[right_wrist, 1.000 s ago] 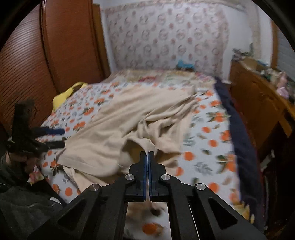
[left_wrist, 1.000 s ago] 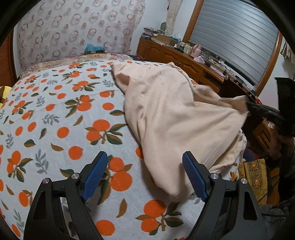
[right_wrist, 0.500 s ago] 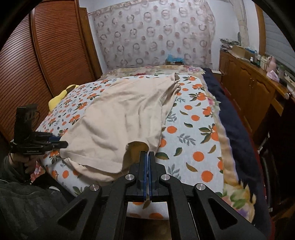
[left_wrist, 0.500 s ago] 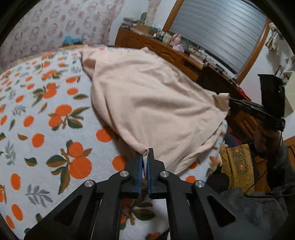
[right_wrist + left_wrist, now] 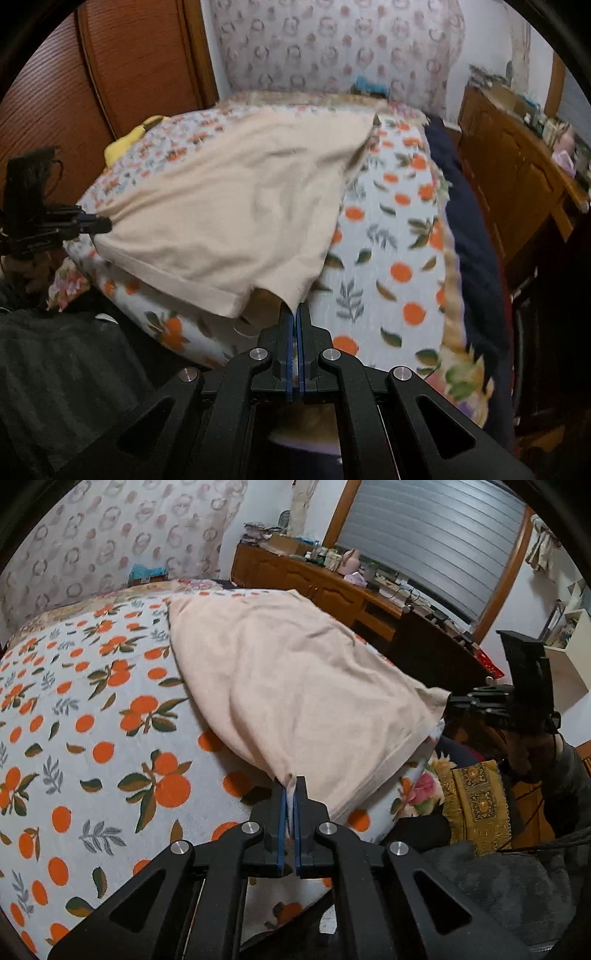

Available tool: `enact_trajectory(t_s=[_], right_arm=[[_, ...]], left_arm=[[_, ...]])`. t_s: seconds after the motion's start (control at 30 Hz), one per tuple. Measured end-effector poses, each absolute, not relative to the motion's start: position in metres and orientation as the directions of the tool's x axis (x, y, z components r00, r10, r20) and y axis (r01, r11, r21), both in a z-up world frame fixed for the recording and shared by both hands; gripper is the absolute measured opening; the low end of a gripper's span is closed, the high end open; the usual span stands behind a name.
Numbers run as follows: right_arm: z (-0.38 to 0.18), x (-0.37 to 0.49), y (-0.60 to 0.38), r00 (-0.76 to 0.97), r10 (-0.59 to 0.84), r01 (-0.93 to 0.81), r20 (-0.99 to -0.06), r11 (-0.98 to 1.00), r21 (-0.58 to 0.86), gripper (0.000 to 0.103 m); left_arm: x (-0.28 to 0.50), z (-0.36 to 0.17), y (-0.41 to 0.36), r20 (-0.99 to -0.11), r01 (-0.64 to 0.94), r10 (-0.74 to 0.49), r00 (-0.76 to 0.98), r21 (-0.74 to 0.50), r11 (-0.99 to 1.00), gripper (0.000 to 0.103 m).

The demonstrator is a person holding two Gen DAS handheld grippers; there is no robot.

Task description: Fold small clothes

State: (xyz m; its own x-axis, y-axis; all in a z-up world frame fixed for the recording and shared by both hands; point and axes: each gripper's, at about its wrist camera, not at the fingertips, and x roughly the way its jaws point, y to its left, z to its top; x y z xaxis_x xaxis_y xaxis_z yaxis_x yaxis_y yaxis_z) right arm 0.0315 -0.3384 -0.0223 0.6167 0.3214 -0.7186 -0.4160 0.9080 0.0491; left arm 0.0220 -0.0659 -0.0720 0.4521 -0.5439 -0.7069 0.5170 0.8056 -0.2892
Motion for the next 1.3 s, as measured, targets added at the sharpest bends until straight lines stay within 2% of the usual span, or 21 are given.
enact_trajectory(t_s=[0.03,0.1,0.13,0.17,0.3,0.43,0.7,1.03,1.13,1.3], right_arm=[[-0.019,0.032,-0.339,0.623,0.32,-0.411,-0.714,0.91,0.049,0.001],[-0.012,0.032,-0.341,0.648,0.3,-0.396,-0.7,0.918,0.027,0.009],[-0.007,0.031,-0.343,0.665,0.286,-0.383,-0.69,0.924,0.014,0.021],[-0.002,0.031,-0.344,0.676,0.289,-0.38,-0.677,0.925,0.015,0.028],[0.011,0.031,-0.344,0.723,0.305,-0.372,-0.62,0.928,0.023,0.043],[0.004,0.035,-0.339,0.727,0.337,-0.374,-0.599,0.925,0.066,0.044],[-0.04,0.069,-0.325,0.697,0.288,-0.332,-0.657,0.941,0.061,0.044],[-0.053,0.081,-0.332,0.656,0.36,-0.313,-0.664,0.93,0.194,0.045],[-0.056,0.082,-0.326,0.647,0.338,-0.296,-0.683,0.937,0.183,0.054],[-0.059,0.081,-0.321,0.635,0.365,-0.311,-0.681,0.928,0.206,0.054]], left_arm=[[0.022,-0.073,-0.066,-0.708,0.514,-0.54,0.455,-0.286,0.809,0.004],[0.022,-0.074,-0.064,-0.708,0.509,-0.539,0.455,-0.29,0.81,0.004],[0.022,-0.074,-0.064,-0.707,0.509,-0.54,0.456,-0.291,0.81,0.004],[0.021,-0.075,-0.064,-0.707,0.508,-0.54,0.456,-0.291,0.811,0.004],[0.022,-0.077,-0.064,-0.71,0.505,-0.538,0.455,-0.292,0.812,0.004],[0.021,-0.079,-0.065,-0.715,0.501,-0.53,0.456,-0.286,0.817,0.004],[0.023,-0.082,-0.064,-0.721,0.494,-0.524,0.454,-0.286,0.821,0.004],[0.025,-0.087,-0.064,-0.73,0.487,-0.516,0.448,-0.285,0.825,0.004],[0.025,-0.087,-0.064,-0.73,0.486,-0.516,0.447,-0.286,0.826,0.004],[0.026,-0.088,-0.066,-0.733,0.484,-0.514,0.446,-0.285,0.827,0.004]])
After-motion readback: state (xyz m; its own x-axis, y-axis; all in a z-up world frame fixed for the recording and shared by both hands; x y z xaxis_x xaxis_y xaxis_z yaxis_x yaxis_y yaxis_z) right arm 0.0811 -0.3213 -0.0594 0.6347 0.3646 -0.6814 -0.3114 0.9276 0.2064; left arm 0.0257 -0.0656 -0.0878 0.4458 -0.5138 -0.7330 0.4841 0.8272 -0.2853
